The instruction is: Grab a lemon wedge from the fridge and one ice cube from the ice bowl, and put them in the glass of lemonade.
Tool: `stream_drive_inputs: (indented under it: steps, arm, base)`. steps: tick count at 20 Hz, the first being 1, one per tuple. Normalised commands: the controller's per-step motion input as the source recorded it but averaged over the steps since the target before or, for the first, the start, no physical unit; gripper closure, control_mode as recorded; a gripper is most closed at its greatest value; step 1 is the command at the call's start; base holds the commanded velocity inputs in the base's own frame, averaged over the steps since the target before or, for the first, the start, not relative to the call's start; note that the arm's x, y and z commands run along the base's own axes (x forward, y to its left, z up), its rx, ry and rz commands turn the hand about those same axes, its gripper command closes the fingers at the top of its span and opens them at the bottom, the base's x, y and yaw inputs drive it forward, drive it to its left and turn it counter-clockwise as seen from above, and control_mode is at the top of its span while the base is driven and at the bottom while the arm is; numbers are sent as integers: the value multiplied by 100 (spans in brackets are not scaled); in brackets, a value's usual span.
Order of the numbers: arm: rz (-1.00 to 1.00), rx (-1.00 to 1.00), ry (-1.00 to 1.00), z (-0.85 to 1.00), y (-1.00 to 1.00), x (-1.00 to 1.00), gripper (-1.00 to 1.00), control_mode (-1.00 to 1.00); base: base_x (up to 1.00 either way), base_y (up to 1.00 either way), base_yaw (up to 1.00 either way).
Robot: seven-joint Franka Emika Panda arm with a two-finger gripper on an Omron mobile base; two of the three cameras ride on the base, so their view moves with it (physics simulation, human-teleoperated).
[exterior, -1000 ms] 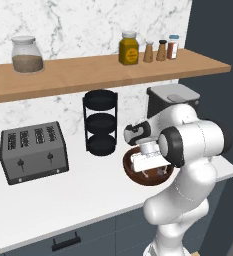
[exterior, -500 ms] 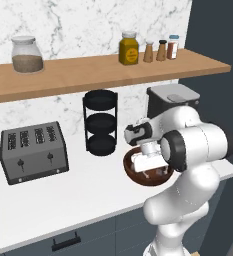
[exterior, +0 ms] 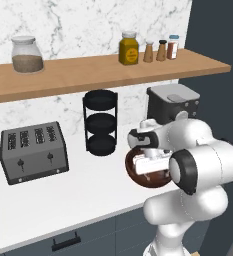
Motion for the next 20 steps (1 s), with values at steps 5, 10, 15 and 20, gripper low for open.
stream_drive_inputs:
  steps: [5,10,15,20]
  arm:
    - [0,0,-2,-7,-4,13,-100,-100]
    - [0,0,0,0,-8,21,-100,-100]
    - [0,0,-7,-5,-2,3,-100,-100]
    - [0,0,-15,-24,0,6,-100,-100]
  base:
    - [0,0,0]
    - [0,0,0]
    - [0,0,0]
    - [0,0,0]
